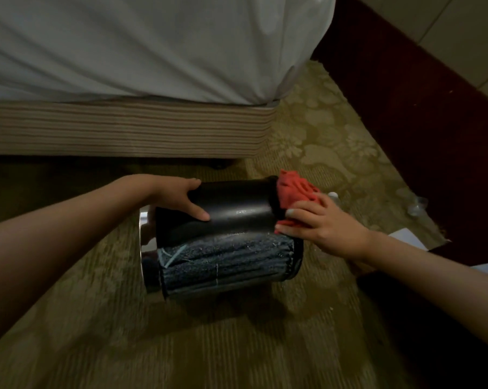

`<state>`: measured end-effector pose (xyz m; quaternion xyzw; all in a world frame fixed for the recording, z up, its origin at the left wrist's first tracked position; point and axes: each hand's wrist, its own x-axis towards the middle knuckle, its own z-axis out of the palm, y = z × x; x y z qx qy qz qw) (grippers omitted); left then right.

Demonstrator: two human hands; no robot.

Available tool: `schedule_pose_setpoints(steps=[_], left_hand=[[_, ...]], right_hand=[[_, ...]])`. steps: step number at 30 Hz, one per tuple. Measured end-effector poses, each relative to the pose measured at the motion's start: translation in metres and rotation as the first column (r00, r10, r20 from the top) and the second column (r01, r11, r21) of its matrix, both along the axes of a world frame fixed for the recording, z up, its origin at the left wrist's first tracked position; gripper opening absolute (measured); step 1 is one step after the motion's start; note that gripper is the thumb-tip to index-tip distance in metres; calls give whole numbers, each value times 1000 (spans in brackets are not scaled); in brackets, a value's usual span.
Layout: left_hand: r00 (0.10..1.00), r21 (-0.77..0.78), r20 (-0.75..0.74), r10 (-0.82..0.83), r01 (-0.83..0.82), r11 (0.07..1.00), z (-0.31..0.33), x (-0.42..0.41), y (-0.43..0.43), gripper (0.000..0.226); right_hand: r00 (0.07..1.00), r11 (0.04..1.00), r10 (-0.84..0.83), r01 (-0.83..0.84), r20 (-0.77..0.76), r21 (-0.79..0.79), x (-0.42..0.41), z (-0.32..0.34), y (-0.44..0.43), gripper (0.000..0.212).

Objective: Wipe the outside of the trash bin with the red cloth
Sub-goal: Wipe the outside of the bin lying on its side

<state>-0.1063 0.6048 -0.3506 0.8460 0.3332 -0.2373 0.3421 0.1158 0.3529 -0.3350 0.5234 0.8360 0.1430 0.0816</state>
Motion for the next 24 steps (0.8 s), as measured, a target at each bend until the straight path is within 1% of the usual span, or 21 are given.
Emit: schedule_pose_setpoints(steps=[2, 4, 6, 8, 10, 12, 14, 17, 18, 19, 21, 22, 23, 24], left_hand=[[1000, 8, -15, 2, -2, 1000, -1, 3, 1, 115], [1000, 0, -16, 15, -15, 1000, -2, 3, 2, 115], [999, -11, -2, 34, -34, 999, -3, 2, 2, 114], [998, -11, 21, 56, -56, 998, -4, 2, 2, 113], [998, -28, 22, 63, -62, 998, -5, 1, 3, 116], [998, -57, 8, 58, -58, 997, -5, 0, 6, 122], [999, -64, -1, 43, -43, 997, -4, 0, 8, 126], [999, -62, 3, 39, -39, 997, -4, 1, 7, 126], [999, -65, 6, 47, -46, 997, -4, 0, 6, 125], [998, -69, 10, 55, -54, 996, -4, -1, 5, 123], [998, -67, 19, 59, -57, 996, -6, -3, 2, 118], [998, -63, 25, 59, -57, 996, -7, -3, 1, 115], [998, -58, 25, 58, -56, 997, -7, -3, 0, 113], [998, -56, 17, 57, -56, 997, -6, -3, 2, 113]], right_hand=[[999, 1000, -9, 8, 44, 25, 1, -1, 0, 47], [999, 997, 7, -10, 33, 77, -20, -7, 16, 46], [997, 992, 72, -73, 22, 100, -50, -15, 40, 46], [993, 990, 121, -120, -5, 79, -68, -20, 56, 49], [994, 992, 105, -104, -14, 76, -60, -18, 49, 49], [998, 995, 59, -57, -26, 86, -31, -14, 29, 45], [999, 996, 21, -18, -27, 87, -3, -8, 8, 48], [999, 997, -25, 27, -26, 67, 3, -3, 4, 47], [998, 996, -63, 65, -25, 63, -2, -3, 12, 45], [989, 989, -141, 143, -37, 48, -7, -4, 25, 45], [926, 928, -368, 371, -77, 23, -9, -3, 55, 50], [887, 891, -453, 455, -86, -2, -9, -3, 66, 50], [858, 863, -505, 502, -96, -55, -7, -2, 71, 50], [846, 857, -516, 509, -132, -86, -5, -2, 71, 51]])
